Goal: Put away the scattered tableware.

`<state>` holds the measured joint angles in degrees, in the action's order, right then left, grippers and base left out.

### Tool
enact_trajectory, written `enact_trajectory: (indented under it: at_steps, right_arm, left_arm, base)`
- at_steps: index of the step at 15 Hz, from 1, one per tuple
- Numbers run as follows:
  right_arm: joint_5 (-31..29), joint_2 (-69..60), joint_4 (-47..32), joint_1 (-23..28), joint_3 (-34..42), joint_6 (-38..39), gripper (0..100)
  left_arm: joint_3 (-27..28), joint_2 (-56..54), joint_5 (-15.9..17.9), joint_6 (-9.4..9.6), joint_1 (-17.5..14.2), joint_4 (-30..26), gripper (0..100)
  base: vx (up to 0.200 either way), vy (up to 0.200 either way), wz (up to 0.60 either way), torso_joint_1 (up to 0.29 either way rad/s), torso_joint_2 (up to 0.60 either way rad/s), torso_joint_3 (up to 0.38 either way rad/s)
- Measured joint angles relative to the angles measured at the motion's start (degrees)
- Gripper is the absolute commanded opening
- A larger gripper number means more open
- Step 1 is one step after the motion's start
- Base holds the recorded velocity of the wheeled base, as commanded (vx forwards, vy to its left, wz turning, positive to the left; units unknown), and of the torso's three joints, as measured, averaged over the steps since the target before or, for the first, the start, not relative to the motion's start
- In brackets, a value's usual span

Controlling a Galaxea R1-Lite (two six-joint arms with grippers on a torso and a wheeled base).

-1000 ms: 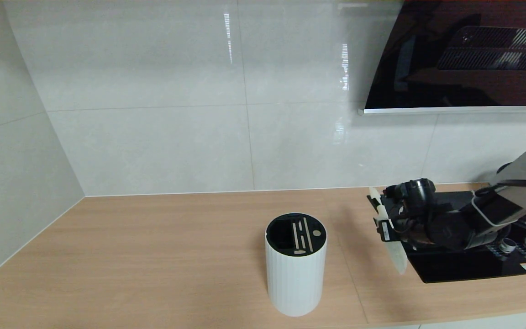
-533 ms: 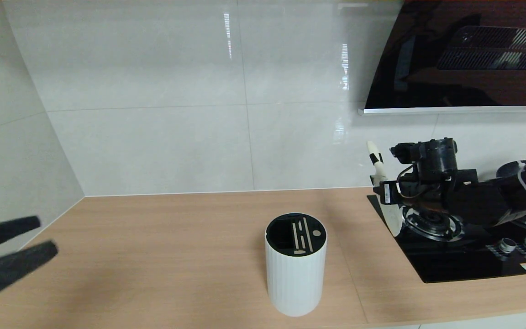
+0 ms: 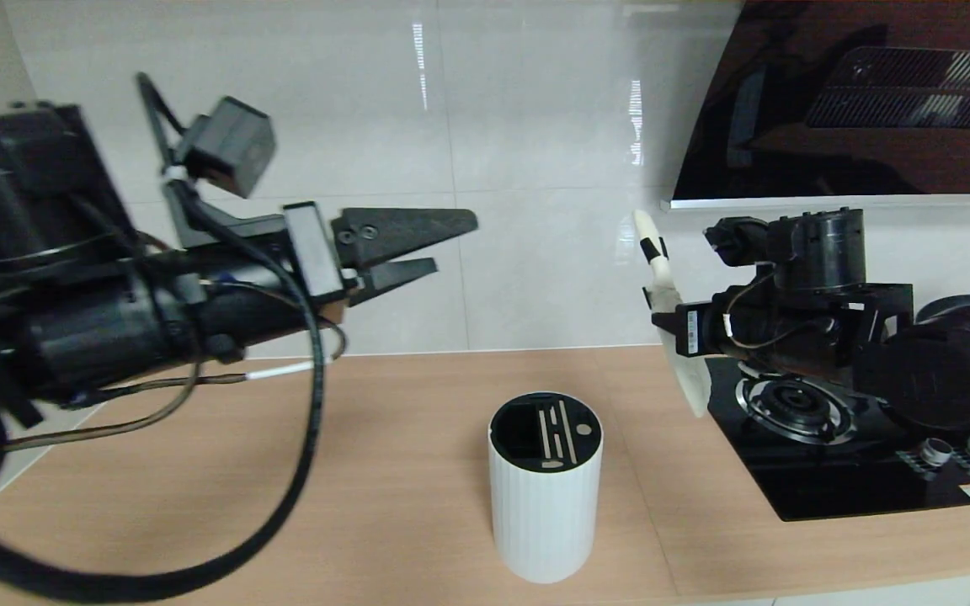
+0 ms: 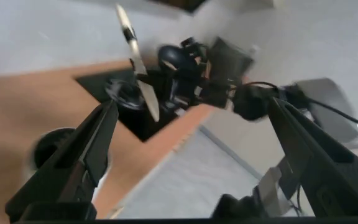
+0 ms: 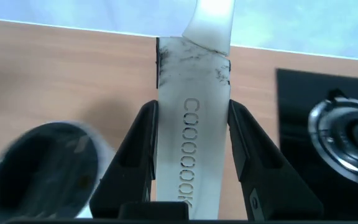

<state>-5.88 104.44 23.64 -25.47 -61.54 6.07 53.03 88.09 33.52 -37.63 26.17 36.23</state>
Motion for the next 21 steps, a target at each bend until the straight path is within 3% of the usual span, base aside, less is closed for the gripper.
enact_trajectory:
  at_steps: [3,5,9,11,15,21]
  right_arm:
    - [0.2,-1.5,0.0,-3.5,1.5,0.2,0]
    - [0.2,-2.0,0.1,-5.4,1.9,1.2,0]
    - [0.2,-3.0,0.3,-8.9,3.3,1.9,0]
    - [0.2,-3.9,0.3,-10.6,4.3,1.9,0]
    - [0.2,-5.0,0.2,-13.8,5.9,1.9,0]
    - [0.2,-5.0,0.1,-15.7,6.8,2.0,0]
  left_arm:
    - [5.2,10.3,5.6,-1.76,4.3,2.4,100]
    - [7.8,14.7,7.1,-2.63,5.1,2.9,100]
    - [10.3,21.2,5.4,-2.74,5.0,6.9,100]
    - [10.8,23.0,5.1,-2.60,3.3,7.0,100]
    - [11.0,25.2,-0.3,-1.69,1.4,9.9,100]
    - [6.4,25.9,-2.0,-1.89,1.7,18.5,100]
  base:
    - [0.000,0.000,0.00,0.000,0.00,0.000]
    - [0.000,0.000,0.00,0.000,0.00,0.000]
    - [0.000,0.000,0.00,0.000,0.00,0.000]
    - [0.000,0.000,0.00,0.000,0.00,0.000]
    - [0.000,0.000,0.00,0.000,0.00,0.000]
    - [0.000,0.000,0.00,0.000,0.00,0.000]
